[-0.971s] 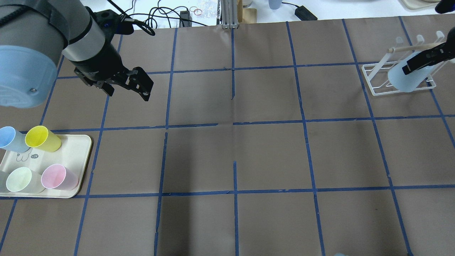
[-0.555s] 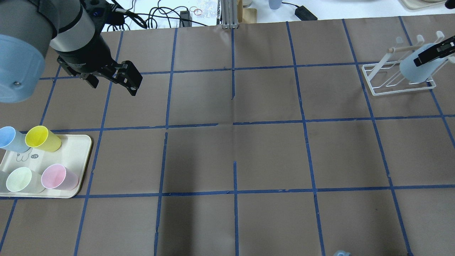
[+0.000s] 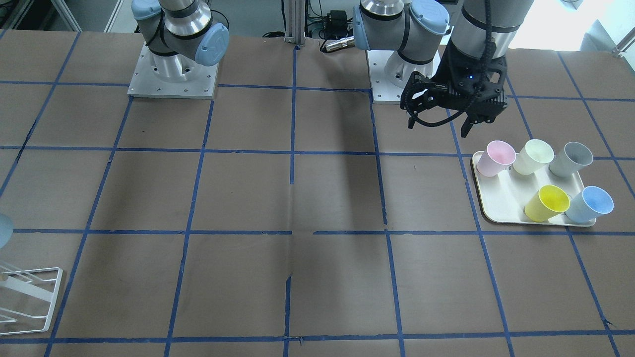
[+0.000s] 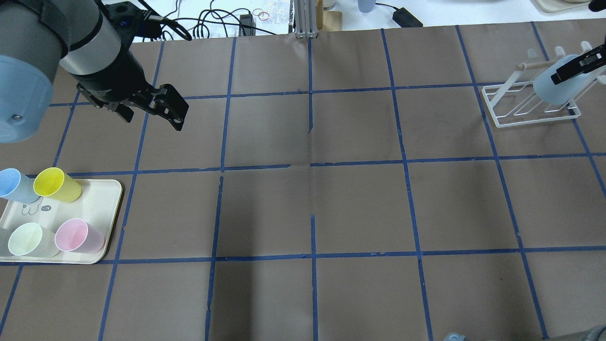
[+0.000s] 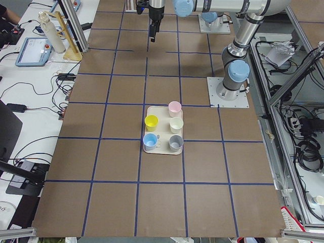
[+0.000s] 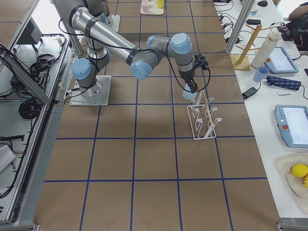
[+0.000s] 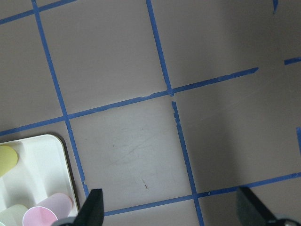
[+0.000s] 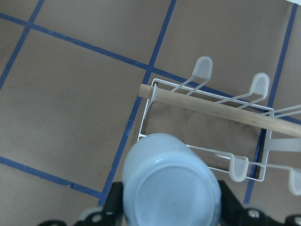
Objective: Transfer IKEA cup to right arm and place on rack
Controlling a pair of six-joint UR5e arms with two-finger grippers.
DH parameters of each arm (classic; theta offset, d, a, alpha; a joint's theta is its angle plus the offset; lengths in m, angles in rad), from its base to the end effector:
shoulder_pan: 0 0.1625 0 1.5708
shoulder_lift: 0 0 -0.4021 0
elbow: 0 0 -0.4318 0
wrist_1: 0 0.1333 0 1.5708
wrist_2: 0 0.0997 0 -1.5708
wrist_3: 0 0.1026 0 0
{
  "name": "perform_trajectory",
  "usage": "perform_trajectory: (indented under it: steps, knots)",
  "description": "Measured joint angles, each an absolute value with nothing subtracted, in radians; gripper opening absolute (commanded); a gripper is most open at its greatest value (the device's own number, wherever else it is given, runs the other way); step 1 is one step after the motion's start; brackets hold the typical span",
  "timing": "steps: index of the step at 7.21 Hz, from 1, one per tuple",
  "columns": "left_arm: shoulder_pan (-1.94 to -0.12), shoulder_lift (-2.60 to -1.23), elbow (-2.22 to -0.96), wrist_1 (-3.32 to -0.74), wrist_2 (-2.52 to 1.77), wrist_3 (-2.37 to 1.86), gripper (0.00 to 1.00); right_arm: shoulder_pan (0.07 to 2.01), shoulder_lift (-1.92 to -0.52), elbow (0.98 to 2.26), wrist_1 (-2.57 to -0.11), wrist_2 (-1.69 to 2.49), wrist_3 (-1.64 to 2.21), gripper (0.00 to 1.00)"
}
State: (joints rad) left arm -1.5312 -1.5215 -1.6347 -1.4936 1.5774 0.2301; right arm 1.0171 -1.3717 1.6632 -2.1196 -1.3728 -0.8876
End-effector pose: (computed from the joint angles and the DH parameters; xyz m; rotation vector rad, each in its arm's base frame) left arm -0.1120 -0.5227 0.4616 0.2969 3.1110 -0.0956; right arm -0.1929 -0.6039 0.3606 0.5508 -3.0302 0.5012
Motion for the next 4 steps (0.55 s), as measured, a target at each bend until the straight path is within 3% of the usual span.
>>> perform_trajectory:
  steps: [4]
  knots:
    - [-1.498,-1.522,-1.643,-1.493,1.579,0.189,1.00,1.016,-1.309,1.663,-2.185,-1.374,-0.894,0.16]
